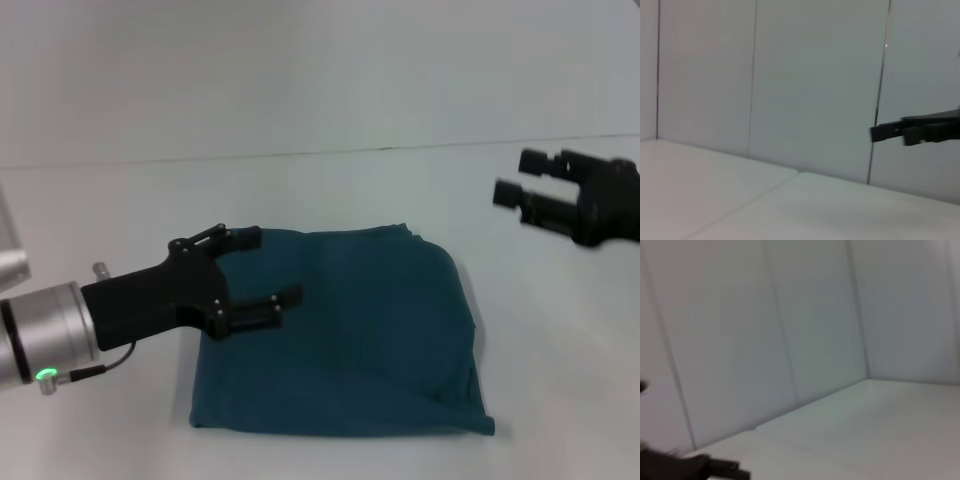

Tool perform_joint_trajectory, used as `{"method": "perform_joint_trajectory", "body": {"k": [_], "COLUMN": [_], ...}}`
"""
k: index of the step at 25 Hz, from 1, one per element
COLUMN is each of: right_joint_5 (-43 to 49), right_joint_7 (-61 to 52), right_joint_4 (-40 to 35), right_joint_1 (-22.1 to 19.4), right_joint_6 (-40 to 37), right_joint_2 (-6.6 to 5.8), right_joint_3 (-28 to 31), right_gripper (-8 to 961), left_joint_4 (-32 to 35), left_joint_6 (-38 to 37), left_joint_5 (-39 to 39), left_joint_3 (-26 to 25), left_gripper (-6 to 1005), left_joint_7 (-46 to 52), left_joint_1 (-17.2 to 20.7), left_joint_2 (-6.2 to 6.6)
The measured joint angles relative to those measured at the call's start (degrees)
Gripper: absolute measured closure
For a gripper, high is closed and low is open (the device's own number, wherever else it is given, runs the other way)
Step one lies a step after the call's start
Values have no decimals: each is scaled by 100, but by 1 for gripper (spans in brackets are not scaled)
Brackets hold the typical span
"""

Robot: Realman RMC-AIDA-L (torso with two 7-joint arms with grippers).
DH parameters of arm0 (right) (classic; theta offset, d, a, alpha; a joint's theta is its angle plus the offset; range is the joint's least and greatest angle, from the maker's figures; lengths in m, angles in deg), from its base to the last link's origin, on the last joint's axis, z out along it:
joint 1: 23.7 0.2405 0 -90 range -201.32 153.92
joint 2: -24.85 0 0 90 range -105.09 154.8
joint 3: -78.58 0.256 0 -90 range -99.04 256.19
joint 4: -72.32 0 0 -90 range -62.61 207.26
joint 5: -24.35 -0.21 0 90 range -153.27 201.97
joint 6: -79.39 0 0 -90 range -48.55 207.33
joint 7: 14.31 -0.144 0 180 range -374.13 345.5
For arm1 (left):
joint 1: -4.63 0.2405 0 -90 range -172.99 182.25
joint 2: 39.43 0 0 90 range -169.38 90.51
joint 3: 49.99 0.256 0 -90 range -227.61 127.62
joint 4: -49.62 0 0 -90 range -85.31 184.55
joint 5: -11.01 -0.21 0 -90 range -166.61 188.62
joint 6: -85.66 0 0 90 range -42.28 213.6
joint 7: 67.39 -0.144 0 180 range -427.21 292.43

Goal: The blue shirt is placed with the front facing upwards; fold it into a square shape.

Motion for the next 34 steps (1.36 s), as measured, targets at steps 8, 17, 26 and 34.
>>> {"method": "perform_joint_trajectory", "body": {"k": [8,17,26,34], "right_joint_5": [1348,2095,2295,2300], "right_joint_7": [237,-427,-506,-512], "right_joint_4": [99,-554,-597,-555], "right_joint_1": [-78,-4,129,163], "right_joint_6": [-725,-437,-233,-190], "right_joint_2": [43,29,15,14], "right_joint_3": [154,-712,-1009,-1072], "right_gripper": [145,13,18,18], "left_joint_4": [-14,-257,-268,-271], "left_joint_6": [33,33,43,41], "left_joint_5": [-1798,-2159,-2337,-2343], "left_joint_3": [-3,-128,-144,-254], "left_gripper": [82,82,82,82], "left_joint_7": [1945,2023,2038,2022], "left_joint_1": [-644,-593,-649,-622], "left_joint_2": [48,-61,-80,-86]}}
